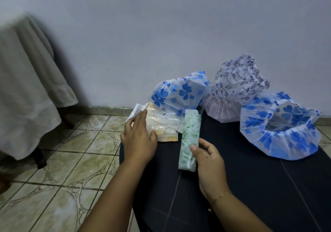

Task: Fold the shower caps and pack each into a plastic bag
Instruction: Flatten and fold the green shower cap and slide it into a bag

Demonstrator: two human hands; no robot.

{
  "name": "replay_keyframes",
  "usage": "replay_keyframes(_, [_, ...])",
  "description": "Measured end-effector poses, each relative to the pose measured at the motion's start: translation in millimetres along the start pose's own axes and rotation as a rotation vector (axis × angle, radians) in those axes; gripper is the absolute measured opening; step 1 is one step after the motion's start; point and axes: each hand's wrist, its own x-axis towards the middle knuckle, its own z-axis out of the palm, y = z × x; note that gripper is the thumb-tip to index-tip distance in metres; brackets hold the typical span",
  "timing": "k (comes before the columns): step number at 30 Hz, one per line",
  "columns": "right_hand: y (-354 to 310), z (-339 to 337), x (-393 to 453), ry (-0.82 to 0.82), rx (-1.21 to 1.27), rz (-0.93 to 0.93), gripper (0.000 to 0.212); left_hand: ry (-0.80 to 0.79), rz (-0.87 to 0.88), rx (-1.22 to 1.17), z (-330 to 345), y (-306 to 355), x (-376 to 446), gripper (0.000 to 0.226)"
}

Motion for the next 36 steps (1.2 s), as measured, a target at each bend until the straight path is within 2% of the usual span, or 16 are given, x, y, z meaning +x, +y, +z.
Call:
replay_keyframes(3, [2, -3, 0, -0.008, -0.007, -0.008, 0.022, -0.025, -0.057, -0.087, 5, -5, 8, 0.063])
replay_keyframes(7, [3, -5, 1, -0.017, -0.009, -0.019, 0.022, 0.129, -0.170, -0.426, 7, -10, 18, 0.044])
replay_keyframes(10, [4, -6, 1, -0.013, -0.020, -0.026, 0.022, 0.189, -0.329, -0.553, 3, -18, 28, 0.041])
replay_keyframes(14, [4, -6, 2, -0.009, -0.011, -0.023, 0.022, 0.099, -0.518, -0.664, -2, -32, 38, 0.055])
replay_keyframes(18, [4, -5, 2, -0.007, -0.012, -0.027, 0.021, -0.026, -0.607, -0.752, -10, -45, 47, 0.060])
replay_keyframes(21, [3, -5, 1, -0.016, -0.016, -0.036, 0.021, -0.113, -0.629, -0.873, -17, -44, 51, 0.036])
replay_keyframes(25, [2, -3, 1, -0.020, -0.024, -0.050, 0.020, -0.183, -0.610, -0.910, -18, -42, 57, 0.035])
replay_keyframes(28, [3, -2, 1, -0.012, -0.040, -0.053, 0.020, -0.127, -0.582, -0.914, -16, -42, 57, 0.035])
replay_keyframes(30, [3, -2, 1, -0.004, -0.052, -0.057, 0.020, -0.034, -0.507, -0.987, -16, -40, 59, 0.030])
replay_keyframes(33, [2, -2, 0, -0.004, -0.066, -0.068, 0.020, 0.063, -0.392, -1.168, -20, -34, 62, 0.017])
replay_keyframes(36, [1, -2, -1, -0.009, -0.054, -0.062, 0.020, 0.068, -0.376, -1.446, -28, -25, 62, 0.009])
